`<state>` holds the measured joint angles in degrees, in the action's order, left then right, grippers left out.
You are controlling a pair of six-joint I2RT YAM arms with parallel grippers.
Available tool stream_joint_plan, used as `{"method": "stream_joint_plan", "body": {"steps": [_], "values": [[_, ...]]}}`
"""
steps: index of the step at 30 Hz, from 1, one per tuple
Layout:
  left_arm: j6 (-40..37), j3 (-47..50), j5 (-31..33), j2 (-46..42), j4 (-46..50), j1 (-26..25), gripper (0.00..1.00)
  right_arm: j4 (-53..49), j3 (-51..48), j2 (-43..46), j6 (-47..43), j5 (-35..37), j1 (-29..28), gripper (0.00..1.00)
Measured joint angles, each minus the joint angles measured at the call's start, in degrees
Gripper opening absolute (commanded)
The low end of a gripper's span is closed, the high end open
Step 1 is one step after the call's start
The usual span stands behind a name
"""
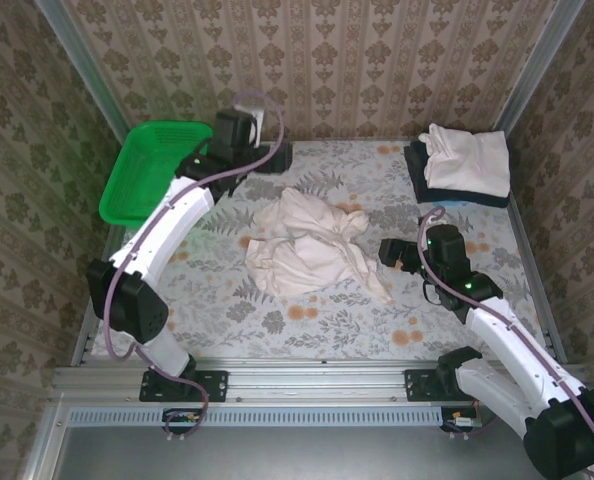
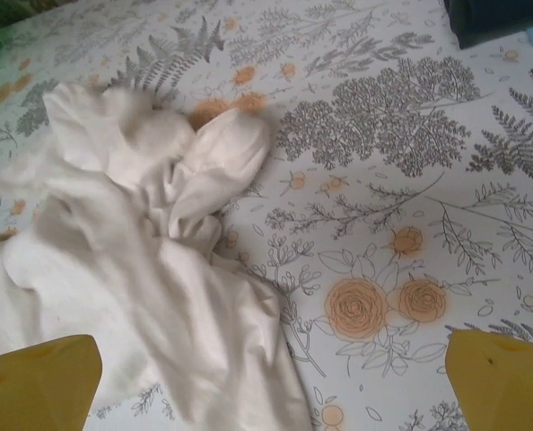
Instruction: Fold and stack the t-shirts
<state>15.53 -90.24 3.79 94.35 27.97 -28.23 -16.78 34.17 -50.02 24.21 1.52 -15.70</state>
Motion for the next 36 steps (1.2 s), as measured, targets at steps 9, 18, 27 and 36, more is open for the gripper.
{"method": "stream_joint_plan", "body": {"steps": [9,18,27,36], "values": [[3.7,19.9,-5.4,0.4,-4.2,2.2,0.99,-2.3,-1.0,-8.5,5.2,-1.0,-0.9,0.89],[4.9,11.8,-11.9,18.9,-10.8,5.8,0.78,-1.6,-3.4,-16.3,13.2,-0.8,-10.2,0.87],[3.5,6.9,-15.9,25.9,-11.8,8.5,0.27,-1.4,-3.3,-18.4,16.7,2.8,-15.9,0.84],[2.7,6.9,-20.8,26.0,-10.8,8.8,0.00,-3.7,2.6,-26.8,15.8,10.2,-19.0,0.81]]}}
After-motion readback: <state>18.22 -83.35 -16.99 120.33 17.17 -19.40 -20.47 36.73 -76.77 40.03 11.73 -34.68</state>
